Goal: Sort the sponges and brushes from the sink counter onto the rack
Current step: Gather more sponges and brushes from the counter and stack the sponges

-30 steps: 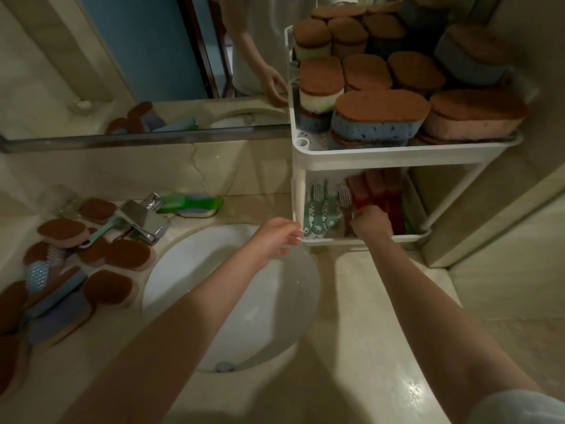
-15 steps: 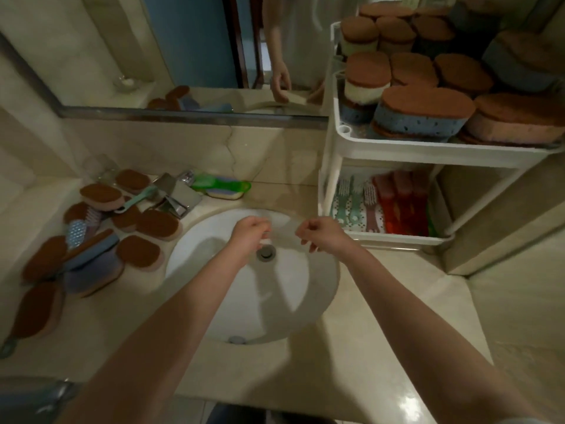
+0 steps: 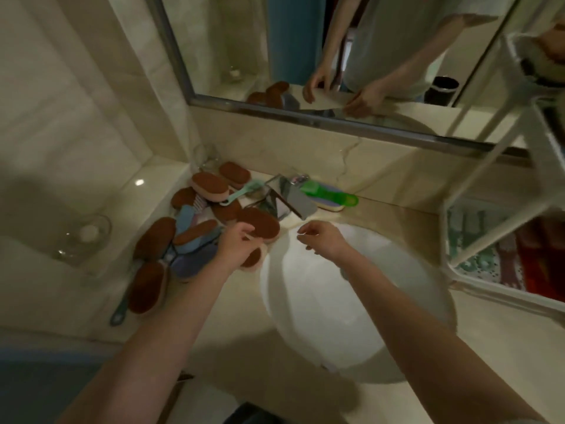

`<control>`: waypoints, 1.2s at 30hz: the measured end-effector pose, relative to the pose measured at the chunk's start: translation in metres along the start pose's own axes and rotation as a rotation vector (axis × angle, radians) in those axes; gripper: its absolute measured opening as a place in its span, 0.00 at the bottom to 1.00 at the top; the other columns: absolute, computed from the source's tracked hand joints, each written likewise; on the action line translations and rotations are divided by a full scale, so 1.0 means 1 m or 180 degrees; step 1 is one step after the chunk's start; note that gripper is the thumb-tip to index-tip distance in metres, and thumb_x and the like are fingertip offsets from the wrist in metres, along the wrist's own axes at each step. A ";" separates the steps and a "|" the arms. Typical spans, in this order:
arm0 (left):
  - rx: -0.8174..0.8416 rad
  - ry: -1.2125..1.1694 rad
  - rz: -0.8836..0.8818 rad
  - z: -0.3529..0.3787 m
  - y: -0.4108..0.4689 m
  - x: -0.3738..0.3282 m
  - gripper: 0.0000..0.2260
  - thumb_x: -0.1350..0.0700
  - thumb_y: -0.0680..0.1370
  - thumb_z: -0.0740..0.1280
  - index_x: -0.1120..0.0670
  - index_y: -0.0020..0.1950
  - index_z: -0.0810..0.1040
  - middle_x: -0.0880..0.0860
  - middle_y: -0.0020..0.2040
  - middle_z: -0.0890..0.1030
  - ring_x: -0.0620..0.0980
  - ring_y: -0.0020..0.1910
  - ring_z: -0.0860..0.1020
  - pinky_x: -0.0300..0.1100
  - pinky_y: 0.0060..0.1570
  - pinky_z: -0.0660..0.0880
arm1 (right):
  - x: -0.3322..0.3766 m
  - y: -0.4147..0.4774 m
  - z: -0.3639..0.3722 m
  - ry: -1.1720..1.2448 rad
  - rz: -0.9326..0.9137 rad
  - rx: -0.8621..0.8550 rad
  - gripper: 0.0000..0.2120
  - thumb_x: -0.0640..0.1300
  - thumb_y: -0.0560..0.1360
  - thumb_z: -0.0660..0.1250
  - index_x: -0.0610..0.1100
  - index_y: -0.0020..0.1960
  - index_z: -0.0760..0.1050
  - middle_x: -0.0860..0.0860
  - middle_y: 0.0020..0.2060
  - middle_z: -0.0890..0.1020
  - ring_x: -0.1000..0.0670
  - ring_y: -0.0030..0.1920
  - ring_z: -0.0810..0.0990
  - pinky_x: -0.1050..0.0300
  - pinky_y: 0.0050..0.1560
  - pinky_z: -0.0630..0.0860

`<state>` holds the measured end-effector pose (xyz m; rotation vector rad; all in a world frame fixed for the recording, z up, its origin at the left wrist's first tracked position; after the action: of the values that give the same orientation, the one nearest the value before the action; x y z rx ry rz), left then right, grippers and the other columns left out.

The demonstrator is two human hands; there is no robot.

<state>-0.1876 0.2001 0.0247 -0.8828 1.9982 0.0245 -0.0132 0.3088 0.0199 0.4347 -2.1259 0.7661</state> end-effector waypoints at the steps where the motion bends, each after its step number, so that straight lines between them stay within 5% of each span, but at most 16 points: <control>1: 0.0032 0.0244 0.0068 -0.008 0.006 0.010 0.18 0.59 0.71 0.72 0.58 0.60 0.75 0.55 0.62 0.74 0.53 0.61 0.73 0.44 0.58 0.71 | 0.007 0.008 0.013 -0.0245 -0.0127 -0.0041 0.11 0.44 0.75 0.69 0.43 0.56 0.79 0.47 0.50 0.82 0.48 0.49 0.80 0.60 0.46 0.74; 6: 0.0599 0.1148 0.0567 -0.020 0.026 0.036 0.31 0.53 0.65 0.77 0.54 0.65 0.71 0.54 0.66 0.68 0.54 0.67 0.66 0.46 0.66 0.66 | 0.040 0.040 0.071 -0.1239 -0.0744 0.0063 0.23 0.44 0.76 0.66 0.45 0.71 0.69 0.45 0.67 0.74 0.43 0.65 0.73 0.55 0.64 0.67; 12: 0.0989 0.1847 0.0902 -0.010 0.040 0.052 0.42 0.44 0.66 0.75 0.54 0.74 0.60 0.53 0.74 0.59 0.53 0.74 0.56 0.46 0.72 0.56 | 0.041 0.076 0.102 -0.2241 -0.0633 -0.0106 0.27 0.56 0.74 0.65 0.47 0.70 0.66 0.44 0.65 0.71 0.40 0.62 0.72 0.48 0.57 0.74; 23: 0.1346 0.2901 0.1207 0.006 0.048 0.056 0.44 0.45 0.68 0.73 0.52 0.76 0.52 0.52 0.77 0.52 0.53 0.77 0.49 0.54 0.74 0.52 | 0.068 0.057 0.071 -0.1445 -0.0863 -0.0908 0.22 0.54 0.71 0.69 0.42 0.57 0.69 0.43 0.50 0.78 0.42 0.49 0.77 0.49 0.45 0.77; 27: 0.1344 0.3236 0.1168 0.020 0.048 0.053 0.38 0.47 0.72 0.68 0.50 0.76 0.52 0.55 0.76 0.58 0.57 0.75 0.53 0.57 0.71 0.55 | 0.092 0.035 0.050 -0.0903 -0.0944 -0.0908 0.21 0.53 0.71 0.71 0.42 0.56 0.69 0.45 0.48 0.78 0.45 0.46 0.77 0.50 0.42 0.75; 32: 0.0884 0.2466 0.0949 0.014 0.047 0.039 0.33 0.47 0.68 0.71 0.52 0.71 0.63 0.55 0.69 0.67 0.56 0.71 0.63 0.53 0.68 0.64 | 0.106 0.009 0.018 -0.0004 -0.0872 -0.0831 0.19 0.49 0.69 0.74 0.42 0.52 0.70 0.48 0.43 0.77 0.48 0.41 0.75 0.47 0.43 0.75; 36: 0.0221 0.0866 0.0533 -0.012 0.038 0.018 0.35 0.46 0.65 0.75 0.52 0.67 0.66 0.53 0.65 0.70 0.55 0.66 0.70 0.51 0.63 0.70 | 0.109 -0.011 -0.005 0.0581 -0.0891 -0.0944 0.18 0.46 0.69 0.75 0.42 0.52 0.71 0.43 0.48 0.78 0.42 0.47 0.77 0.42 0.50 0.76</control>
<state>-0.2244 0.2140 0.0058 -0.7017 2.3084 -0.0734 -0.0710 0.2991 0.1128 0.4696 -1.9153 0.3121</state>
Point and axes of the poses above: each hand's wrist, its own y-axis towards the middle knuckle, its own z-axis out of the palm, x = y × z, the point moved 7 cm from there along y, towards the middle knuckle
